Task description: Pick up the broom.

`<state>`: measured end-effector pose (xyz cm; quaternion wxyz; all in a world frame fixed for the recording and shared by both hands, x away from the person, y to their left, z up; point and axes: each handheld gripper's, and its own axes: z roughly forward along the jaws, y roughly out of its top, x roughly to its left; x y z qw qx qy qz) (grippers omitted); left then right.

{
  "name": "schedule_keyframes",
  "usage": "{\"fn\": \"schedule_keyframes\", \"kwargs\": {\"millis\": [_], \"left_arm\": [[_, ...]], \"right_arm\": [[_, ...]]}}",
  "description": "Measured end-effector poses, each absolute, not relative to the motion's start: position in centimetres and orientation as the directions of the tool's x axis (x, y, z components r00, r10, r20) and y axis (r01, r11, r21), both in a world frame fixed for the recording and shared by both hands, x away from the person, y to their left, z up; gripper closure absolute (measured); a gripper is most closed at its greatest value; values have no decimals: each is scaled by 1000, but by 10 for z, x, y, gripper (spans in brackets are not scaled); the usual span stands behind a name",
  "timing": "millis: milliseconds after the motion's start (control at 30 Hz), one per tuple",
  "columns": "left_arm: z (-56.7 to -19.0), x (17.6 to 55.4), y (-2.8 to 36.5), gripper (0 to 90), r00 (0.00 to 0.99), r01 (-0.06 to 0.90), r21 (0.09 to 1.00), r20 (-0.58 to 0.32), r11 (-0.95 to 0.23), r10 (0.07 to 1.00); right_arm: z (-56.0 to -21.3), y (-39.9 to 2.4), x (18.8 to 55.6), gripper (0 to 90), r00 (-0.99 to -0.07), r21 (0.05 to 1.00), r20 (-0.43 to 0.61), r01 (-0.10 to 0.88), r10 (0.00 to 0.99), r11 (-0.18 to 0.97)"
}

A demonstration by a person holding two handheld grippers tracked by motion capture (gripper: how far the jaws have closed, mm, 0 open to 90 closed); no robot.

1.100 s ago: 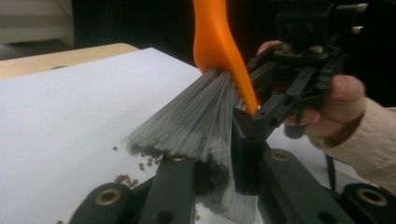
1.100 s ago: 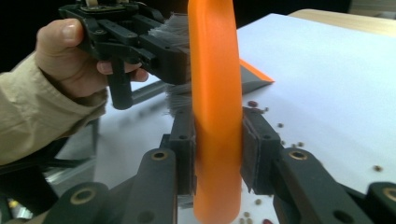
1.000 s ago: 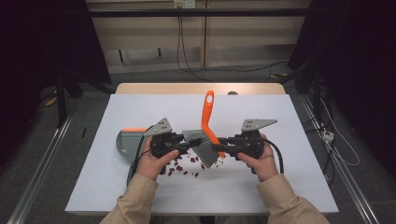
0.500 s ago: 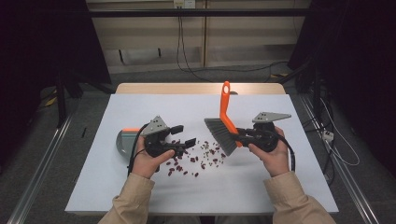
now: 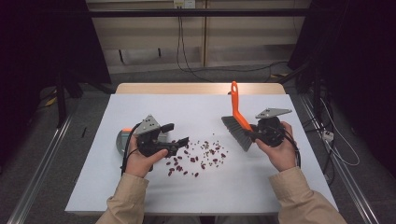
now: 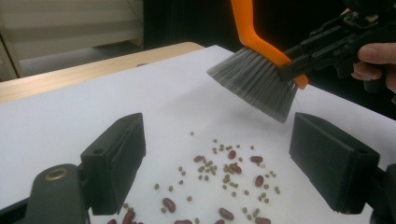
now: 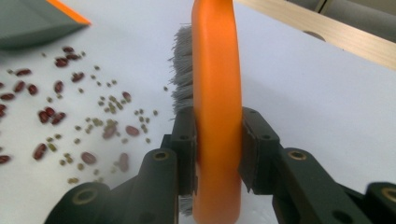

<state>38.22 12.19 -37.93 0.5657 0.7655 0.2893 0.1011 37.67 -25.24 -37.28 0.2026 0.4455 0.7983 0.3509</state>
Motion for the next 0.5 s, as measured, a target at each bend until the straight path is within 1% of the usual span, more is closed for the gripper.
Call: {"fn": "schedule_keyframes", "kwargs": {"millis": [67, 133, 200, 300, 500], "left_arm": [[-380, 382, 123, 178, 807, 333, 923, -176, -190, 563], [-380, 383, 125, 176, 810, 332, 923, -175, -192, 560], [-381, 383, 126, 175, 806, 336, 923, -176, -191, 566], [-382, 384, 128, 168, 802, 338, 921, -175, -193, 571], [-383, 384, 129, 164, 802, 339, 920, -175, -195, 571]], "right_arm": [[-376, -251, 380, 700, -511, 721, -26, 586, 859, 371], [-379, -250, 384, 700, -494, 703, -69, 593, 867, 394], [-381, -249, 388, 700, -485, 686, -81, 607, 871, 401], [-388, -248, 394, 698, -483, 667, -71, 628, 873, 402], [-401, -240, 402, 705, -493, 677, -27, 631, 869, 379]]}}
